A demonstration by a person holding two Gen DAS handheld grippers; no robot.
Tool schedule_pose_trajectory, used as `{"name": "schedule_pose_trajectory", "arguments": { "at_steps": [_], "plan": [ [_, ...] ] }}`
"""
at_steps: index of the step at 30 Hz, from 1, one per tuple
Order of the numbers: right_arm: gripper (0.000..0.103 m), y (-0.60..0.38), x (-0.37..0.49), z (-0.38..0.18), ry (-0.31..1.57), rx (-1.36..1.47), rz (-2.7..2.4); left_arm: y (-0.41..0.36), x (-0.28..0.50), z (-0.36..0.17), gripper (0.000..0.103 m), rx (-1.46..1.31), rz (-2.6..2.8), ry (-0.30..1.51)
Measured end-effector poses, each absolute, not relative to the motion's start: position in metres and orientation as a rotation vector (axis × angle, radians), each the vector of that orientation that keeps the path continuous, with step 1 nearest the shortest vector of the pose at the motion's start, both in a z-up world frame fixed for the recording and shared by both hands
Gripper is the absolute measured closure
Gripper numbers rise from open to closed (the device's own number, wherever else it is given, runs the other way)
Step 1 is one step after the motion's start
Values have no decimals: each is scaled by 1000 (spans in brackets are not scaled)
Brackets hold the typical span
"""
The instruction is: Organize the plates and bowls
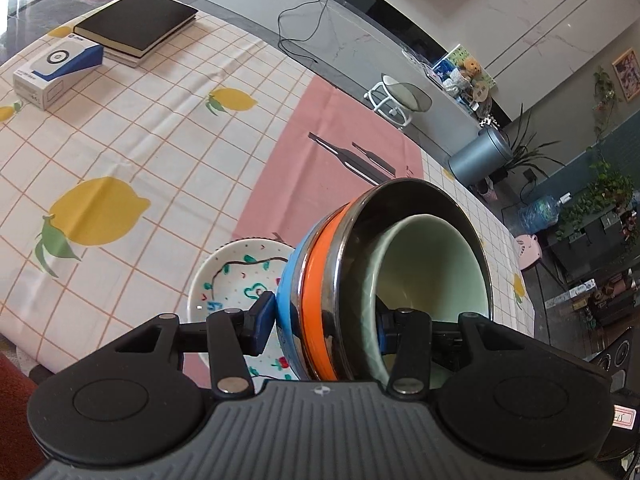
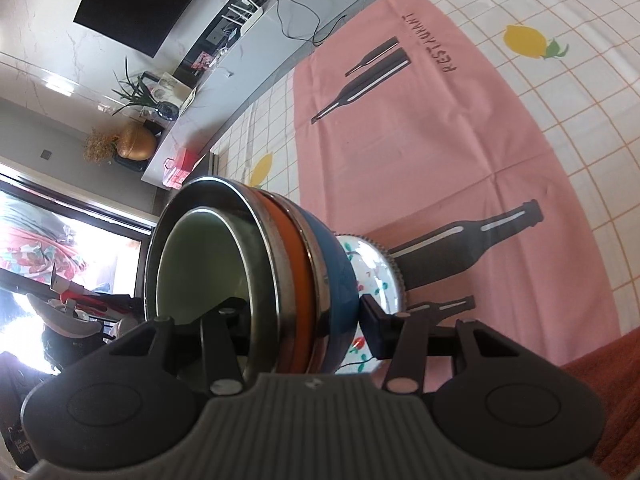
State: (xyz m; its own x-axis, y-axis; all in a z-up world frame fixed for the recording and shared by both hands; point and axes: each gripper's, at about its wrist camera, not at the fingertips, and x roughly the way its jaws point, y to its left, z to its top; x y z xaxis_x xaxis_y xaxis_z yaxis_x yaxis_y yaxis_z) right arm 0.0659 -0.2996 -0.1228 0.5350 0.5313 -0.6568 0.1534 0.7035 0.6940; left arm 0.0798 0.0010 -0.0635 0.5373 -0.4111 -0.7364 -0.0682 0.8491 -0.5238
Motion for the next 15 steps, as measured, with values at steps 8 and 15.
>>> {"name": "schedule_pose_trajectory", "arguments": {
  "at_steps": [8, 15],
  "plan": [
    [55, -274, 84, -141, 1069, 750, 257, 24, 93, -91, 50, -587, -179, 1040],
    [55, -269, 105, -164, 1114, 750, 258, 26, 103, -109, 50, -577, -168, 1064]
  ]
}}
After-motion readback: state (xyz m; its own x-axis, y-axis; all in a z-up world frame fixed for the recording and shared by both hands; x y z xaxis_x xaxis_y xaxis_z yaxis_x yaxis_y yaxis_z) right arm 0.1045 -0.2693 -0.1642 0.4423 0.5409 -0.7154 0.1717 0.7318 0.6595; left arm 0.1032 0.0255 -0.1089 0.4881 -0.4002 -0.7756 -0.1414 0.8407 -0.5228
